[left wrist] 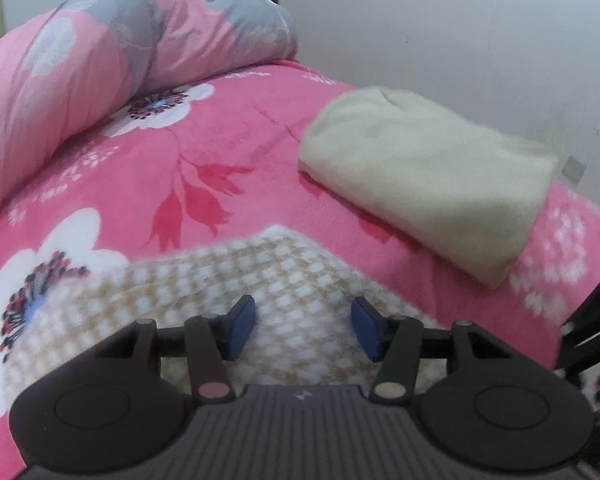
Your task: Fold clothes
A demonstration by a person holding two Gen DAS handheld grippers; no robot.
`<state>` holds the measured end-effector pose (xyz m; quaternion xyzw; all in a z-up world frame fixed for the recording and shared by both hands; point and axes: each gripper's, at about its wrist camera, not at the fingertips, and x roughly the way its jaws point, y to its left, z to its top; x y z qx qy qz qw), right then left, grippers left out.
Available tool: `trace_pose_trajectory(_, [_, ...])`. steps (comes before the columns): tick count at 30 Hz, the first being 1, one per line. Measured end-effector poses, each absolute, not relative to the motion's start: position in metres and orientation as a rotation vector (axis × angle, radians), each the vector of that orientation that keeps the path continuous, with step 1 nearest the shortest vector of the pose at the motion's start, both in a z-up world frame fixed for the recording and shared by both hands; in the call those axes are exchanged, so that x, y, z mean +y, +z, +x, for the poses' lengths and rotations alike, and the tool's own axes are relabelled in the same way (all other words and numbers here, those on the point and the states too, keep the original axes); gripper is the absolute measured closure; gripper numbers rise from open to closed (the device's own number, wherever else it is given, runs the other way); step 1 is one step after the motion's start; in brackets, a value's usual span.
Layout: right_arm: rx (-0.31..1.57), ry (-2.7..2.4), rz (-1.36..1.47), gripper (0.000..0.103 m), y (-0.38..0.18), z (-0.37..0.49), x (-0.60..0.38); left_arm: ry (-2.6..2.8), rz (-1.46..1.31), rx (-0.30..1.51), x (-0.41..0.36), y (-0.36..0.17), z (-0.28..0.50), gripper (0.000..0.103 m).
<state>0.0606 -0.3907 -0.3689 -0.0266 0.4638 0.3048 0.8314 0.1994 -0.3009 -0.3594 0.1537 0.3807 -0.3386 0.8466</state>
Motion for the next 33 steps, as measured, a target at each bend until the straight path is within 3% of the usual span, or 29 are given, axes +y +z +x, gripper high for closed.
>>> trace_pose_trajectory(6, [1.041,0.595,-0.111,0.091,-0.364,0.066,-0.375,-0.422,0.228,0.945,-0.234,-0.314,0.187,0.045])
trace_pose_trajectory(10, [1.081,0.545,-0.183,0.090,-0.356,0.068,-0.359,-0.285,0.188,1.030,-0.202,-0.312,0.172,0.039])
trace_pose_trajectory(14, [1.111,0.512,-0.227,0.090,-0.346,0.073,-0.349,-0.289,0.099,1.085,-0.197,-0.327,0.159,0.033])
trace_pose_trajectory(20, [0.992,0.433,-0.091,0.088,-0.306,0.091,-0.355,-0.276,0.093,1.110,-0.209,-0.338,0.158,0.023])
trace_pose_trajectory(26, [1.085,0.308,-0.033,0.088,-0.363,0.131,-0.351,-0.268,0.072,1.156,-0.207,-0.340,0.160,0.022])
trace_pose_trajectory(33, [1.077,0.237,-0.091,0.088,-0.335,0.147,-0.340,-0.272,0.061,1.207,-0.204,-0.340,0.169,0.021])
